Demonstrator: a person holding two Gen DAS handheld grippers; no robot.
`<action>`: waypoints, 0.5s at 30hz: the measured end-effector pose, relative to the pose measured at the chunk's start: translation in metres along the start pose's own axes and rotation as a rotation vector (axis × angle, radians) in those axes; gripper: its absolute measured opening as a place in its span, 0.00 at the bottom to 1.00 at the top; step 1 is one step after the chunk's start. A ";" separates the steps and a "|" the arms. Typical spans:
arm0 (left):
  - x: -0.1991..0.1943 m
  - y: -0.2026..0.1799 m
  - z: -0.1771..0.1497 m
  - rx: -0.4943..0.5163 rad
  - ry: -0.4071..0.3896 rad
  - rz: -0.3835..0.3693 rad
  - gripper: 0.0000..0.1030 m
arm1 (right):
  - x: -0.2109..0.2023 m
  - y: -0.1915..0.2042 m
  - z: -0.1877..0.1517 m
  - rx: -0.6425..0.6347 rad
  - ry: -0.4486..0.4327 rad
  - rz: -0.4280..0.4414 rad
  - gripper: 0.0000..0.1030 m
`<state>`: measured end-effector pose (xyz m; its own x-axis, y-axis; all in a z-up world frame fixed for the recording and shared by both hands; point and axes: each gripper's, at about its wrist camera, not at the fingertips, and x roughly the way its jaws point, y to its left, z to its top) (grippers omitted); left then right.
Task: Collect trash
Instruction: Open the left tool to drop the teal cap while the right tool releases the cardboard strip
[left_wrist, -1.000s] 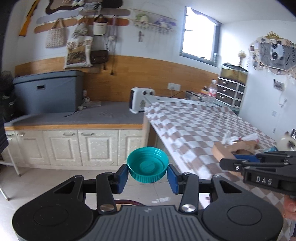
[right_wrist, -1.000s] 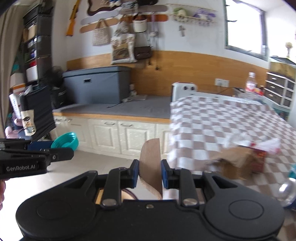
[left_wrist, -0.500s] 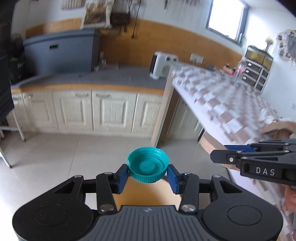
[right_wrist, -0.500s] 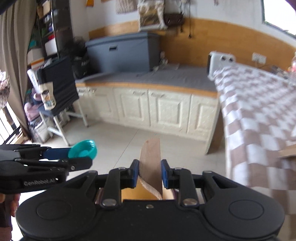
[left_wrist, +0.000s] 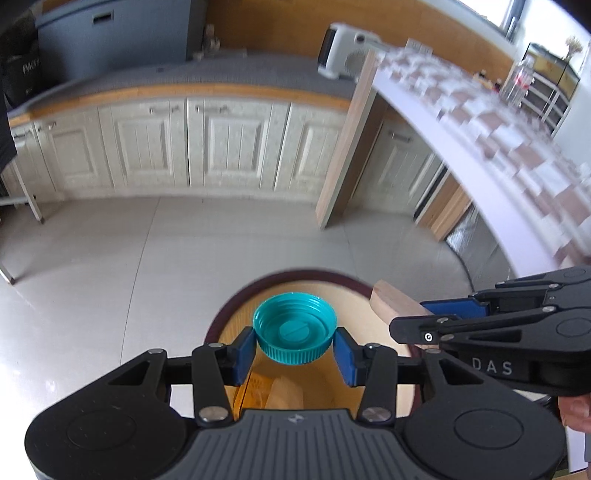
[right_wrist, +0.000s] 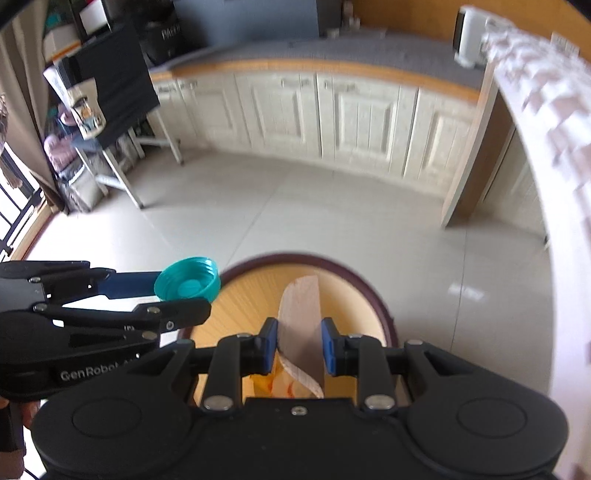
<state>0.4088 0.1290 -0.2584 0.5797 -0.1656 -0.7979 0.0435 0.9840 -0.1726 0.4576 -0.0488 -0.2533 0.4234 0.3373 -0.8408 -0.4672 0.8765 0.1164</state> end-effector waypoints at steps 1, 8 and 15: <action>0.006 0.001 -0.002 0.002 0.015 0.004 0.46 | 0.008 -0.002 -0.001 0.010 0.023 0.002 0.25; 0.040 0.000 -0.014 0.031 0.100 0.014 0.46 | 0.048 -0.014 -0.008 0.066 0.166 0.026 0.25; 0.073 -0.010 -0.026 0.089 0.195 0.021 0.46 | 0.065 -0.009 -0.012 0.007 0.236 -0.020 0.25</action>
<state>0.4297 0.1053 -0.3296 0.4128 -0.1457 -0.8991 0.1098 0.9879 -0.1097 0.4799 -0.0389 -0.3150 0.2393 0.2310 -0.9431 -0.4547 0.8848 0.1013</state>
